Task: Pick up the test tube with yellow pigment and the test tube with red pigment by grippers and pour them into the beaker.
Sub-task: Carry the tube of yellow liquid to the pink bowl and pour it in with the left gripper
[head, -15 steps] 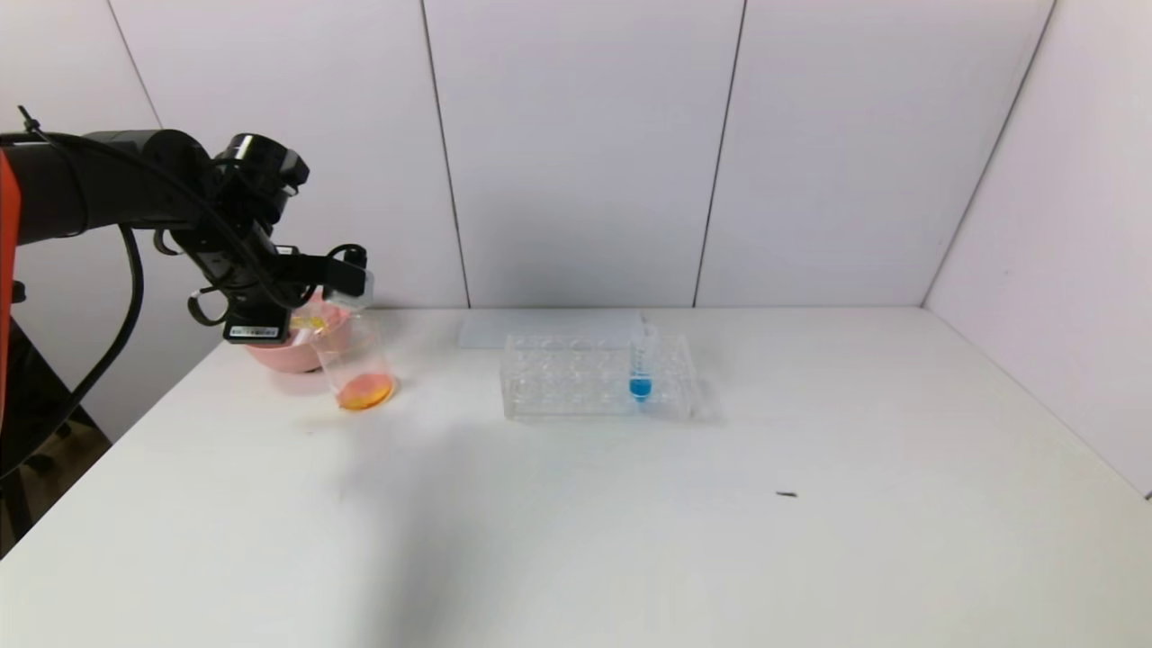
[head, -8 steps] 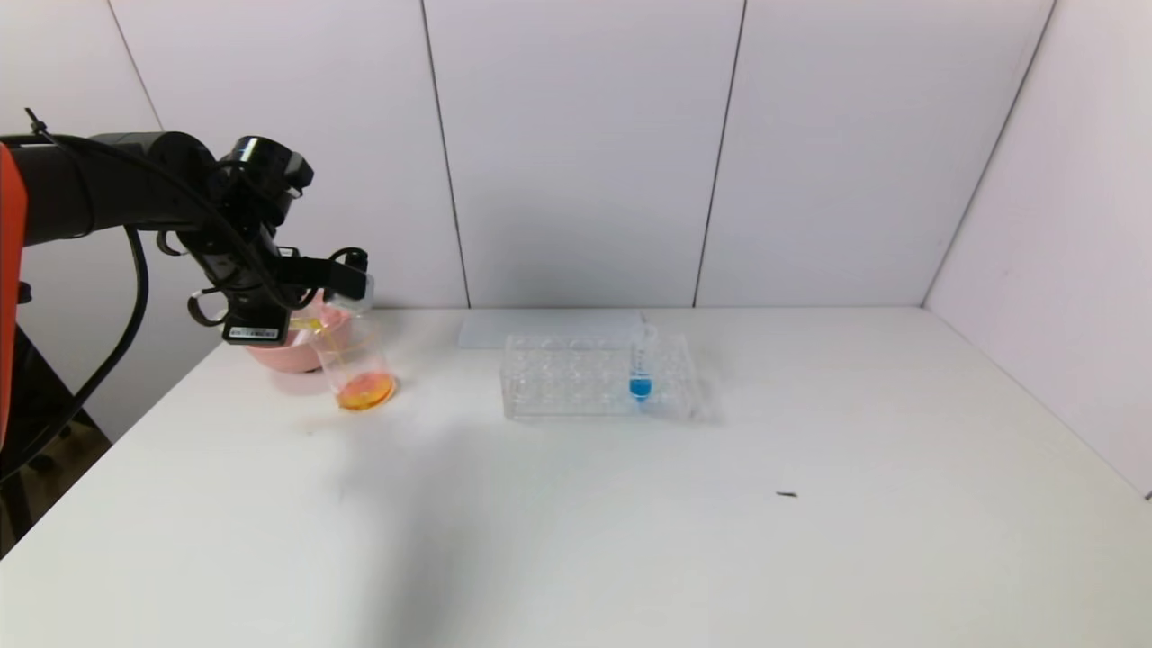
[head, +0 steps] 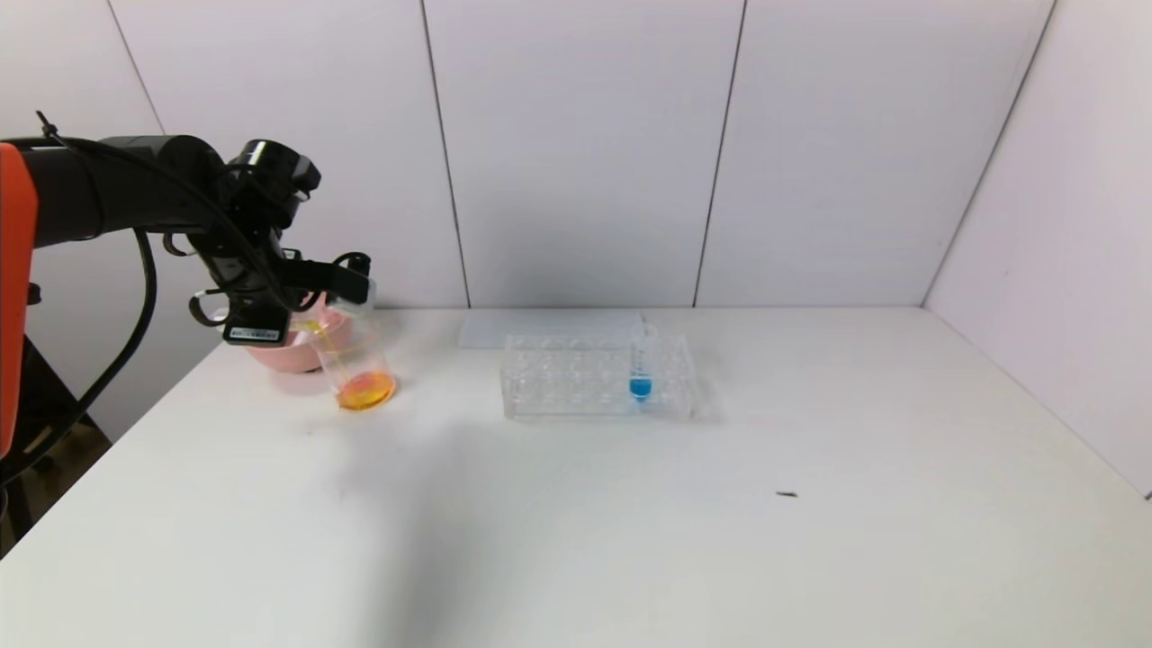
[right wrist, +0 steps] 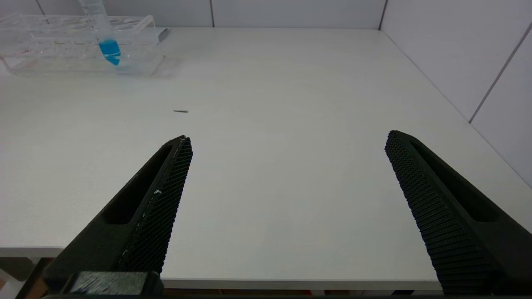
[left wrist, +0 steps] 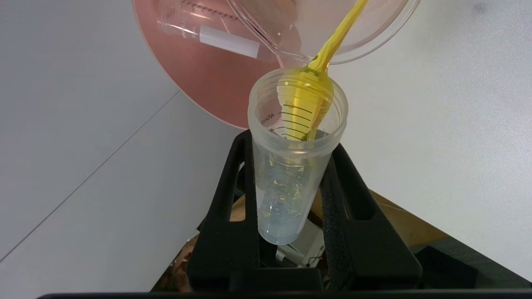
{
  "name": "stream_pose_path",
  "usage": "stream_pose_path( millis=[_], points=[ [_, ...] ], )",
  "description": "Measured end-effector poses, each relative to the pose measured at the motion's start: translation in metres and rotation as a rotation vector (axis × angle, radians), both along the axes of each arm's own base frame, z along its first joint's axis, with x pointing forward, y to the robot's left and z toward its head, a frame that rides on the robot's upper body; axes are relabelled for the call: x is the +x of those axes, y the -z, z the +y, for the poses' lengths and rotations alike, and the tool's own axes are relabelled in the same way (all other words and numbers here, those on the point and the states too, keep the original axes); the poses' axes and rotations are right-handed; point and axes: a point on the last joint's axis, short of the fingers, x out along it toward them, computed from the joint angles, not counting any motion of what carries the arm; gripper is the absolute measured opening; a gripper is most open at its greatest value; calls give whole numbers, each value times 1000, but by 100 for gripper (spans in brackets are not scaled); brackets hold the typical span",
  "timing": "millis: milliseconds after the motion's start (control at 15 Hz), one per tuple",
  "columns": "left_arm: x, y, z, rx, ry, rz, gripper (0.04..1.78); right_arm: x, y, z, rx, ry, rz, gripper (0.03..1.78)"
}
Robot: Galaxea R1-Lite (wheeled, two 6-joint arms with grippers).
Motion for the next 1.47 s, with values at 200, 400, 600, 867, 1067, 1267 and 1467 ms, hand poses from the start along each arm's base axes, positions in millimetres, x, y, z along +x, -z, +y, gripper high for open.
stream_pose_path(
  millis=[200, 400, 600, 867, 1067, 1267, 1467],
  points=[
    [1, 1, 0, 11, -6, 3, 45, 0, 0, 0, 0, 0, 0, 170],
    [1, 2, -1, 20, -10, 4, 45, 0, 0, 0, 0, 0, 0, 170],
    [1, 2, -2, 39, -19, 3, 45, 0, 0, 0, 0, 0, 0, 170],
    [1, 2, -7, 67, -23, -1, 45, 0, 0, 0, 0, 0, 0, 170],
    [1, 1, -10, 72, -16, -5, 45, 0, 0, 0, 0, 0, 0, 170],
    [1, 1, -11, 74, -16, -5, 45, 0, 0, 0, 0, 0, 0, 170],
    [1, 2, -11, 76, -16, -4, 45, 0, 0, 0, 0, 0, 0, 170]
  ],
)
